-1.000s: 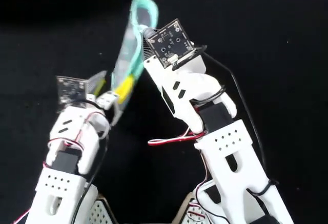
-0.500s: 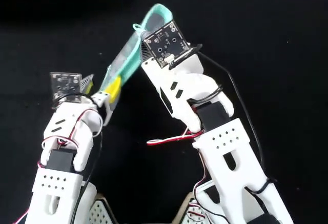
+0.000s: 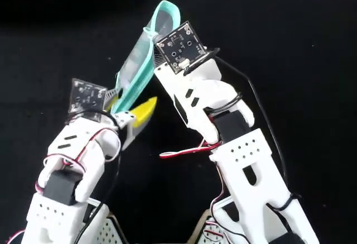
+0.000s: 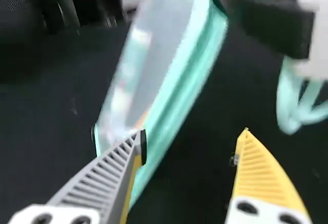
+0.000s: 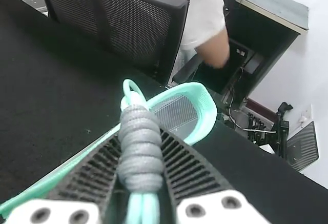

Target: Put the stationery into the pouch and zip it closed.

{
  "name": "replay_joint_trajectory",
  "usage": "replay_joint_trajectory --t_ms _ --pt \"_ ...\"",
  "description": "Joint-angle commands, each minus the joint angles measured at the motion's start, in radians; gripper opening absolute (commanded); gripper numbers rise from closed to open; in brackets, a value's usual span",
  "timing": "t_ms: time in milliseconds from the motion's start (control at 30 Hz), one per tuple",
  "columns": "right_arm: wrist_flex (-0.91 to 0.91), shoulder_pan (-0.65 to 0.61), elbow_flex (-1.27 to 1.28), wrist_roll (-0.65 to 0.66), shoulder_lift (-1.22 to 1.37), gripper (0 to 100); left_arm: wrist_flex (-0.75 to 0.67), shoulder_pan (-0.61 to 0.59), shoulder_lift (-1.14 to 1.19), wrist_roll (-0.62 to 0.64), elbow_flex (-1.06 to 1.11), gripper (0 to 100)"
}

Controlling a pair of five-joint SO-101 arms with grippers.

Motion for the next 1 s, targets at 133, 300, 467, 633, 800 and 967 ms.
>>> replay_joint_trajectory --t_ms 133,300,467,633,800,967 --pt "0.020 -0.044 -0.008 0.006 0.022 1.2 -0.282 -0.082 0.092 -0.006 0.068 28" --pt "0.021 -0.044 -0.007 0.006 0.022 1.2 -0.288 -0.082 0.275 -0.005 -0.007 28" --pt "0.021 -0.044 -0.007 0.006 0.022 1.2 -0.387 -0.093 0.477 -0.005 -0.054 27" --pt "0.021 -0.046 -0.007 0.006 0.022 1.2 -0.422 -0.113 0.551 -0.017 -0.056 25" --pt "0.021 -0.046 -0.007 0.006 0.022 1.2 -0.416 -0.099 0.506 -0.141 -0.035 2" --pt "0.021 -0.046 -0.007 0.006 0.024 1.2 -0.313 -0.093 0.336 -0.086 -0.001 3"
